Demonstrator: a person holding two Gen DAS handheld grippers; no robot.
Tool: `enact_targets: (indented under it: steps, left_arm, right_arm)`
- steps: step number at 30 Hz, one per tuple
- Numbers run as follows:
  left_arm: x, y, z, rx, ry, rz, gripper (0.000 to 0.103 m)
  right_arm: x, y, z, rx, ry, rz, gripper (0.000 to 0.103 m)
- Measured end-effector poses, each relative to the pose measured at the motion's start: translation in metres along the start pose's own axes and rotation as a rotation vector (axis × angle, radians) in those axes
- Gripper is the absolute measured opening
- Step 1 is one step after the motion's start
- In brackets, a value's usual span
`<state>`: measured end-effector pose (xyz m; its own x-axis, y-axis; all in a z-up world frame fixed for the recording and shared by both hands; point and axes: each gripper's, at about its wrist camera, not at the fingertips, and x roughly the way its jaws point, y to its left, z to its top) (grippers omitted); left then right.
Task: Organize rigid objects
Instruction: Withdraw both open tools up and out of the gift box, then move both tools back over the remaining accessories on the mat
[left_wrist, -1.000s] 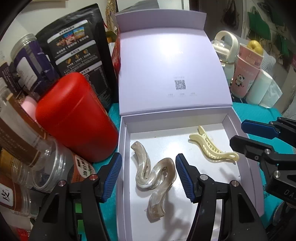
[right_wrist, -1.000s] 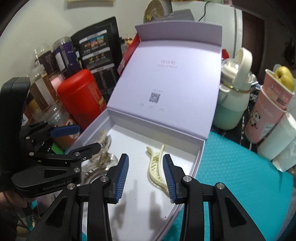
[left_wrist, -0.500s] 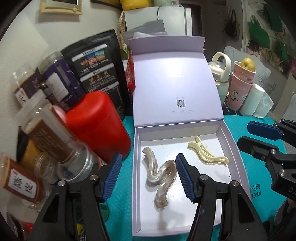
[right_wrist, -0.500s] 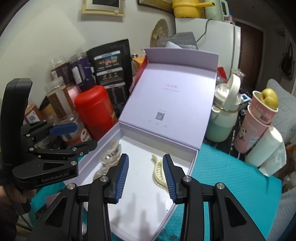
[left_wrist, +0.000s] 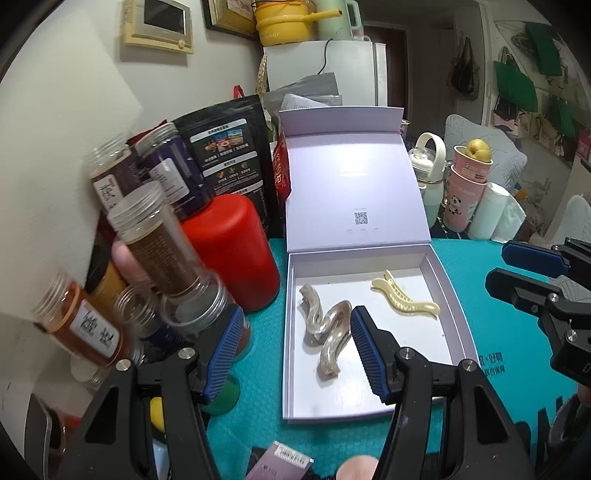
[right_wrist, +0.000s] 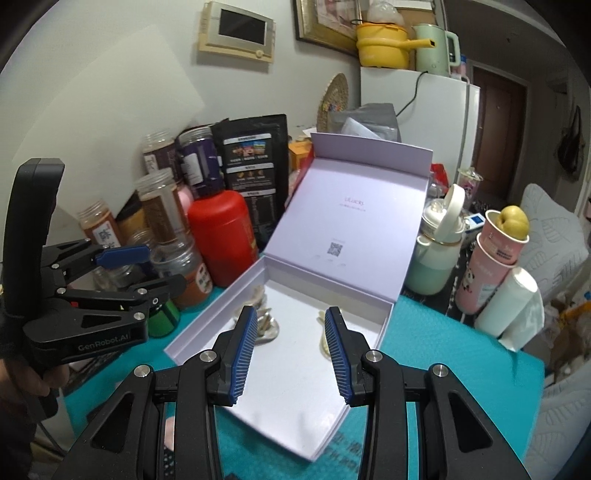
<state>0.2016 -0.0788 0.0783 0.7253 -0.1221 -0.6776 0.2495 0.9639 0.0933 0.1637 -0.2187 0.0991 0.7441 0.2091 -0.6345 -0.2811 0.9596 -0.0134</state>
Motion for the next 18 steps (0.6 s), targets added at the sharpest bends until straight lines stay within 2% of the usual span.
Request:
enact_targets:
  steps: [9,12,18]
  left_arm:
    - [-0.036,0.010,-0.027,-0.032,-0.028,-0.005,0.060]
    - [-0.046,0.013,-0.037,-0.039,-0.030,-0.005,0.060]
    - [-0.064,0.020,-0.060,-0.040,-0.025,-0.003,0.060]
  right_arm:
    - [-0.030,0.028,-0.013,-0.031,-0.022,0.001,0.038]
    - [-0.040,0.036,-0.019,-0.034,-0.029,0.015,0.044]
    - [-0.055,0.059,-0.034,-0.050,-0.038,0.050,0.045]
